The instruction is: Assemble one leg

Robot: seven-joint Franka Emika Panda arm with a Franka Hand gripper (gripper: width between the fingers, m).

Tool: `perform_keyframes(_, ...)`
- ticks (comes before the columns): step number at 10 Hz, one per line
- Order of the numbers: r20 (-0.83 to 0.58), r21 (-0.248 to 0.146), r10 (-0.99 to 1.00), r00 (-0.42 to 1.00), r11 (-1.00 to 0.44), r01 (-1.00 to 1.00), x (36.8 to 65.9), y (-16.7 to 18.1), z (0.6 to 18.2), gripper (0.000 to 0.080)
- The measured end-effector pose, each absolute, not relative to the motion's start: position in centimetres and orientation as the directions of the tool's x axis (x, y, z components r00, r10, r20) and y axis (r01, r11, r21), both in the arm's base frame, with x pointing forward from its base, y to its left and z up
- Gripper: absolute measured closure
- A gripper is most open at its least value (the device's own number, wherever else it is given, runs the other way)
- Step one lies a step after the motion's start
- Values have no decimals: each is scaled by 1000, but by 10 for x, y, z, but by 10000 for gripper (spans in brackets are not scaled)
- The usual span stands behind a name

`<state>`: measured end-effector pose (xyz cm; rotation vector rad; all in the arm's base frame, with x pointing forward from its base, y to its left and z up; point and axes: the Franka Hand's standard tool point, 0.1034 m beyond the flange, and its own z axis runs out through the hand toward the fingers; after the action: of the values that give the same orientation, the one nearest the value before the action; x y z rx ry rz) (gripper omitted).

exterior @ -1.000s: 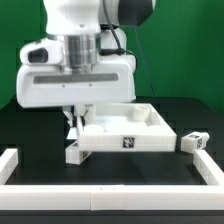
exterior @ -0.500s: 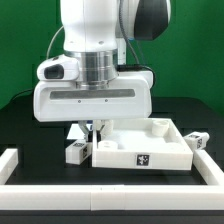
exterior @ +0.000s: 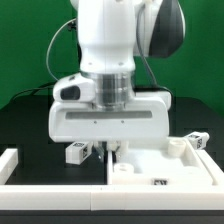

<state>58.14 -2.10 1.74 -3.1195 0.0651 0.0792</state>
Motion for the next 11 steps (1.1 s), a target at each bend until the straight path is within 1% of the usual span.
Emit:
perform_keyframes(2,-56,0,-38,998,-999,-38,583,-20,8,751)
perform_keyframes(5,-50,-6,-19,999,-1000,-20,583,-20,8,751)
perform_keyframes(6,-50,-6,-19,999,-1000,-20,583,-20,8,660)
perform_keyframes(7,-53,-8,-21,998,-1000,-22,583,-20,10,522)
perform_keyframes(8,-85,-15,-29,996,-999,-31,578,-18,25,340)
perform_keyframes(9,-124,-21,-47,991,-999,-50,572,-15,42,340)
perform_keyframes(10,-201,-21,-81,976,-996,-86,562,-11,57,219)
perform_keyframes(11,-223,-20,-84,971,-996,-91,563,-7,66,164)
